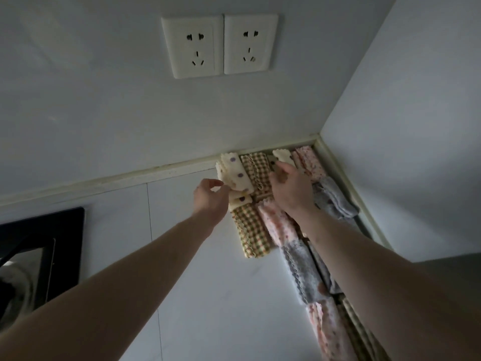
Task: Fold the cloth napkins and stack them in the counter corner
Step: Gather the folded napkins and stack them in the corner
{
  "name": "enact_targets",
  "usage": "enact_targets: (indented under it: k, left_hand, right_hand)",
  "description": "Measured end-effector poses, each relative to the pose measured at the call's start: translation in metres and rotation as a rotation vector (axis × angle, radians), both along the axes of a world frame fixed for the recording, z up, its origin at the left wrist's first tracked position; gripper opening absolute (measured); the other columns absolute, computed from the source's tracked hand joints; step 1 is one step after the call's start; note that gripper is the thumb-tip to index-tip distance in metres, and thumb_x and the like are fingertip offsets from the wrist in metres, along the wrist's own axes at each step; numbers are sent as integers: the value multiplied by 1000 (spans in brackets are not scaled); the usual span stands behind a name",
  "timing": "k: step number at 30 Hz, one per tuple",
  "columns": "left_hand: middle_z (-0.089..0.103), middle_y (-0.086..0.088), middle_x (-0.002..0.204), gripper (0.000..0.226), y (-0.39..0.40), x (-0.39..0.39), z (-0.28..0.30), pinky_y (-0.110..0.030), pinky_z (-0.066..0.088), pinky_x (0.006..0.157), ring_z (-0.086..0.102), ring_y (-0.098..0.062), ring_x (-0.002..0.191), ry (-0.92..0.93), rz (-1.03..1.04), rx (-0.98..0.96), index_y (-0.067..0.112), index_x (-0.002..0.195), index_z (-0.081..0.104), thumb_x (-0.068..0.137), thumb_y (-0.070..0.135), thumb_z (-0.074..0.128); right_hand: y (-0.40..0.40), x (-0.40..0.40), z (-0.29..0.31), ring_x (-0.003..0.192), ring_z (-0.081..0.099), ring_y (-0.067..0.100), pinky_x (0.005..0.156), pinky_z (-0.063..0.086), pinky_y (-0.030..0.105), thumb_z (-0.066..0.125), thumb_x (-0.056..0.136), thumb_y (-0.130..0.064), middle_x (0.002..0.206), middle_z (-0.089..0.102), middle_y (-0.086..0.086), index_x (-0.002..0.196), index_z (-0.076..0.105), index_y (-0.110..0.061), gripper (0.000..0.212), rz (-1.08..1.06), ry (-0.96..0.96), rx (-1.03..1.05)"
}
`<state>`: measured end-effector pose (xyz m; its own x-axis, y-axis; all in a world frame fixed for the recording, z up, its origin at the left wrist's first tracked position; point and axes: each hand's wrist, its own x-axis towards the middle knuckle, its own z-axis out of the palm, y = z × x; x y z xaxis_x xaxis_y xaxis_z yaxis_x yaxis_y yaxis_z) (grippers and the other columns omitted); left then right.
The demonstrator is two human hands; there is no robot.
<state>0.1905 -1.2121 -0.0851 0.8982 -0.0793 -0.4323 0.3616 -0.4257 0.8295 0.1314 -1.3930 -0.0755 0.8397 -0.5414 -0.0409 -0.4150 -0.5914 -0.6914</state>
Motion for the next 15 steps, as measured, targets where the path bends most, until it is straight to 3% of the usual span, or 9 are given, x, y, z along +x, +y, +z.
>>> enact_targets:
  k: [3, 6, 10, 13, 15]
  left_hand:
    - [52, 2, 127, 21, 13, -38, 2, -29, 50, 87, 57, -15, 111, -240, -73, 107, 26, 109, 60, 90, 20, 65]
    - [56, 5, 112, 23, 19, -88, 4, -14, 44, 73, 59, -10, 92, -348, -293, 76, 26, 101, 64, 84, 11, 69]
    - [53, 5, 119, 27, 12, -149, -6, -28, 52, 85, 60, -12, 95, -193, -637, 46, 30, 105, 66, 84, 13, 69]
    - [44, 6, 133, 35, -5, -177, -16, -33, 53, 95, 56, -17, 111, 1, -741, 50, 37, 119, 65, 87, 23, 66]
    - [45, 1, 137, 43, -19, -184, -20, -32, 56, 87, 55, -23, 116, 113, -749, 25, 36, 126, 65, 84, 28, 68]
  right_hand:
    - [-6, -34, 8, 102, 69, 14, 93, 58, 39, 59, 101, -30, 122, 71, -2, 128, 67, -18, 30, -66, -95, -45]
    - [-10, -86, 9, 88, 66, 7, 83, 60, 30, 63, 98, -18, 107, 72, -3, 113, 72, -16, 17, -168, -179, -84]
    - [7, -167, 1, 84, 61, 13, 72, 42, 23, 60, 99, -18, 94, 67, -3, 98, 70, -19, 10, -401, -78, -90]
    - [37, -227, -2, 83, 61, 12, 72, 46, 29, 65, 96, -18, 94, 67, -5, 99, 68, -18, 5, -589, -5, 28]
    - [58, -254, -4, 86, 61, 8, 72, 48, 28, 68, 94, -27, 94, 65, -11, 100, 67, -24, 7, -616, 62, 43]
